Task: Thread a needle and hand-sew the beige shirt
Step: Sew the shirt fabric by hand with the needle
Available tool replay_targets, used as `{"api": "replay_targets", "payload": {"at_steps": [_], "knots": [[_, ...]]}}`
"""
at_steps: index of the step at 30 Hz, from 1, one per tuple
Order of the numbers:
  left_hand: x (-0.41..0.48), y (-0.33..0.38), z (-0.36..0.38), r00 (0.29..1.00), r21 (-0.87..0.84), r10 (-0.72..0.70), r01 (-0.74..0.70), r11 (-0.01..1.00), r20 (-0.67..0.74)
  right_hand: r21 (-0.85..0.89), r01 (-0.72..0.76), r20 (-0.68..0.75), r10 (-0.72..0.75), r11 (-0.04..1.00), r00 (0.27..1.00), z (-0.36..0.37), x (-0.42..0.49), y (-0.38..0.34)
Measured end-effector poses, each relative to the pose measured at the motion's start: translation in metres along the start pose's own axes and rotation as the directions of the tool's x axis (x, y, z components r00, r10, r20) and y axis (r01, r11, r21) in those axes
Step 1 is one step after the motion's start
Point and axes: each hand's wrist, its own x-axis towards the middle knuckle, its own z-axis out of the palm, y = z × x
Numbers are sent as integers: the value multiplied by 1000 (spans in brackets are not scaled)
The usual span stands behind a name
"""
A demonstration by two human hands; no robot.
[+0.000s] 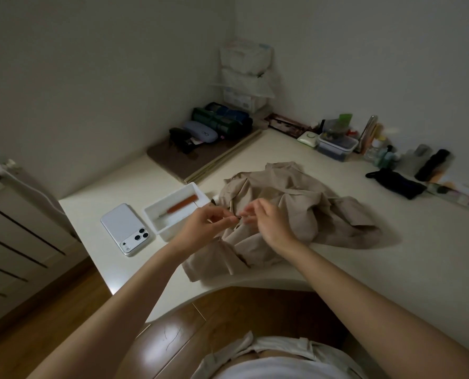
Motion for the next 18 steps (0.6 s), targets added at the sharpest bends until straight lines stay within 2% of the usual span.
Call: {"api": "replay_targets", "payload": {"at_steps": [3, 5, 8, 10, 13, 16, 18], "knots": [[1, -8, 3, 1000, 61, 2, -1, 998, -19, -105, -35, 132, 49, 994, 990, 18, -5, -5], [1, -11, 3, 998, 60, -13, 16, 998, -55, -158, -36, 148, 60, 987, 987, 26, -5, -4], [-2, -14, 2, 998, 42, -60, 61, 997, -8, -183, -60, 112, 82, 981, 990, 25, -3, -4], [-6, -23, 0, 991, 138, -114, 104, 985, 67, -194, -72, 73, 88, 978, 993, 20, -1, -1], [-11, -42, -5, 979, 347, -179, 135, 928, 98, -219, -100, -10, 100, 971, 995, 15, 6, 4], [-13, -53, -10, 962, 415, -257, 196, 888, 97, -229, -127, -86, 110, 965, 990, 10, 10, 8], [-12, -56, -12, 958, 475, -264, 184, 860, 108, -212, -117, -111, 95, 970, 989, 7, 12, 10]]}}
